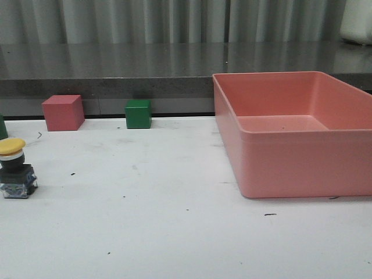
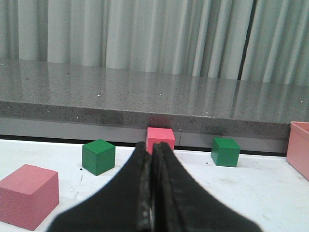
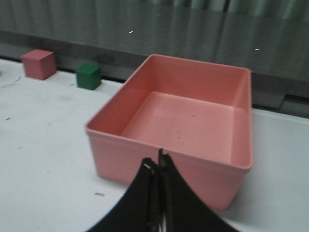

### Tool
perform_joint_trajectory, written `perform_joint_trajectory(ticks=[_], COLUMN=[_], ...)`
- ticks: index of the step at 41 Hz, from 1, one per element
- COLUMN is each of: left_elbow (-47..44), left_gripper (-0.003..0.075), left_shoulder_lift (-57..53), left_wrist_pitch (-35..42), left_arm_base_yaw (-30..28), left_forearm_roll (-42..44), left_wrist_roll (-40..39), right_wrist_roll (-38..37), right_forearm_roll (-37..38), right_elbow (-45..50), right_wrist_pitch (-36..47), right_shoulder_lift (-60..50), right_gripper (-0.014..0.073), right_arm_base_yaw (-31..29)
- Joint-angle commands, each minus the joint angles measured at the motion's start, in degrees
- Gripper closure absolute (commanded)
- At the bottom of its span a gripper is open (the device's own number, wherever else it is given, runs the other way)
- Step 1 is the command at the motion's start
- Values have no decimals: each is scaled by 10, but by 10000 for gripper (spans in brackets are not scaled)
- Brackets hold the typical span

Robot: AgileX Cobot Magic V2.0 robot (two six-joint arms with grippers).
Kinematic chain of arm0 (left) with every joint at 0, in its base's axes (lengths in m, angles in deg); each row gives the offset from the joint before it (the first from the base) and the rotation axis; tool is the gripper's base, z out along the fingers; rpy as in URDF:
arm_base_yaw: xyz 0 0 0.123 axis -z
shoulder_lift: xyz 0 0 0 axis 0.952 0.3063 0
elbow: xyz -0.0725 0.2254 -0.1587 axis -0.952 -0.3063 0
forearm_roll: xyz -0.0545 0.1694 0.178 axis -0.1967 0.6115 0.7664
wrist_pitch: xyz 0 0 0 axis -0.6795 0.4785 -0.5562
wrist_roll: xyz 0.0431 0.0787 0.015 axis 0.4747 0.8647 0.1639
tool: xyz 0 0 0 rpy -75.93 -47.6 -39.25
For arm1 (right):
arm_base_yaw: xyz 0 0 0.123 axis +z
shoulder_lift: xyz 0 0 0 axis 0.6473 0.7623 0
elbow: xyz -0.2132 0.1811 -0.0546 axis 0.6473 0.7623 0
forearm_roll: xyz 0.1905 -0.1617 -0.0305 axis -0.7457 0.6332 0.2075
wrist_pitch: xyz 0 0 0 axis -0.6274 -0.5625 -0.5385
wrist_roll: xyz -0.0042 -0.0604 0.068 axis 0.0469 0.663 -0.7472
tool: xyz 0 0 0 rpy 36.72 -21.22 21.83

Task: Place and stand button with both arms

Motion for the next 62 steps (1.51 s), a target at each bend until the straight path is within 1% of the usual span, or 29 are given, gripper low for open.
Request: perform_joint_trajectory(ticks=[1,10,14,19,31,38,58,60,62], left_elbow=[-8,-8,-8,-8,-8,-8,-8,-8,-8], left_gripper=[740,740,740,740,740,740,740,740,740], left_shoulder_lift=[-13,-13,-13,-13,-13,-13,-13,-13,-13], left_wrist_pitch=[50,50,50,50,50,50,50,50,50], left_arm_base_yaw=[-1,-1,-1,-1,-1,-1,-1,-1,-1], left_forearm_roll=[-6,-6,-6,-6,-6,-6,-6,-6,-6], left_wrist_roll=[-4,-4,-4,-4,-4,-4,-4,-4,-4], right_wrist_roll=[10,10,10,10,10,10,10,0,-36], right_forearm_roll=[-11,-11,-11,-11,-11,-11,-8,3,36], right_elbow=[27,114,148,152,152,152,152,152,152], right_wrist_pitch=[128,235,266,247,246,246,247,247,247], right_shoulder_lift=[-8,-44,-51,-54,-54,-54,-54,-54,-54], right_gripper=[711,711,711,711,711,711,711,711,711], right_arm_base_yaw=[-23,-23,-24,-33,-39,-61,-61,-61,-59])
